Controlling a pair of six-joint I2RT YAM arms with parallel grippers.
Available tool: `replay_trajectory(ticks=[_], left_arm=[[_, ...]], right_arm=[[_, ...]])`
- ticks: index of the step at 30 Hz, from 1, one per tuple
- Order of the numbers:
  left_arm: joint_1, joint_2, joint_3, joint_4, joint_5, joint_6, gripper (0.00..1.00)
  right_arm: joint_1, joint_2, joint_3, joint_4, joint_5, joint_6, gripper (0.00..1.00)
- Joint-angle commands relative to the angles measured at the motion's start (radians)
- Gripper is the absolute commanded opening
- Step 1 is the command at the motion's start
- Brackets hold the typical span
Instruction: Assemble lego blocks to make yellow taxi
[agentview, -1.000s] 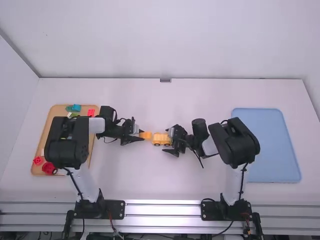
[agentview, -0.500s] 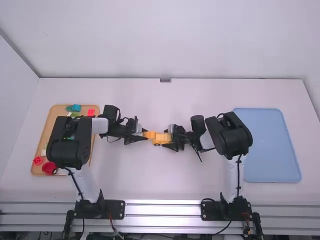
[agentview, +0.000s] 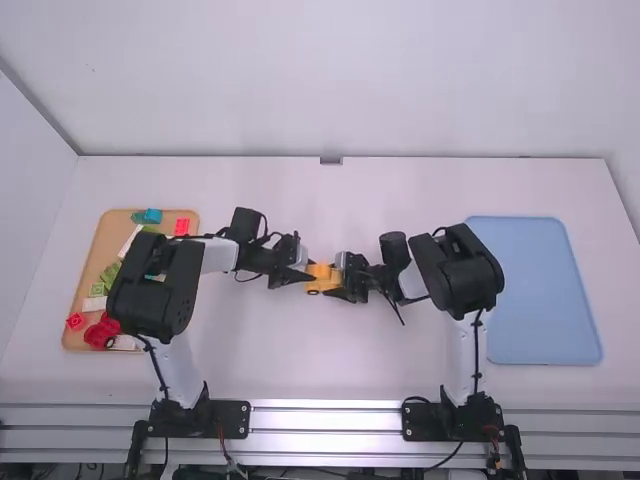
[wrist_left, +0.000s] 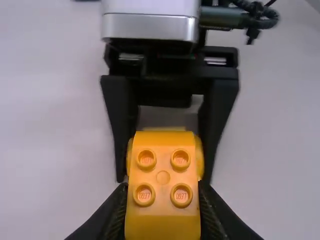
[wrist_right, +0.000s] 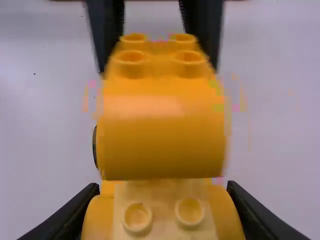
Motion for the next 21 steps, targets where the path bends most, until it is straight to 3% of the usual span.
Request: replay_trajectory(ticks=[1,7,21], left_arm=[[0.0,0.005,-0.008,0.045,-0.019,-0.087,0.02],[-0.001,0.011,-0.078,0.222,-0.018,-0.206,0.02],[-0.039,0.011,-0.09,0.209,-0.028,-0.202,0.02]], right_arm=[[-0.003,0.015,0.011,-0.008,0.002,-0.009,0.43],[-0.003,0.015,0.01,-0.007,0.007,-0.008,0.43],[-0.002,0.015,0.023,-0.016,0.01,0.007,0.45]])
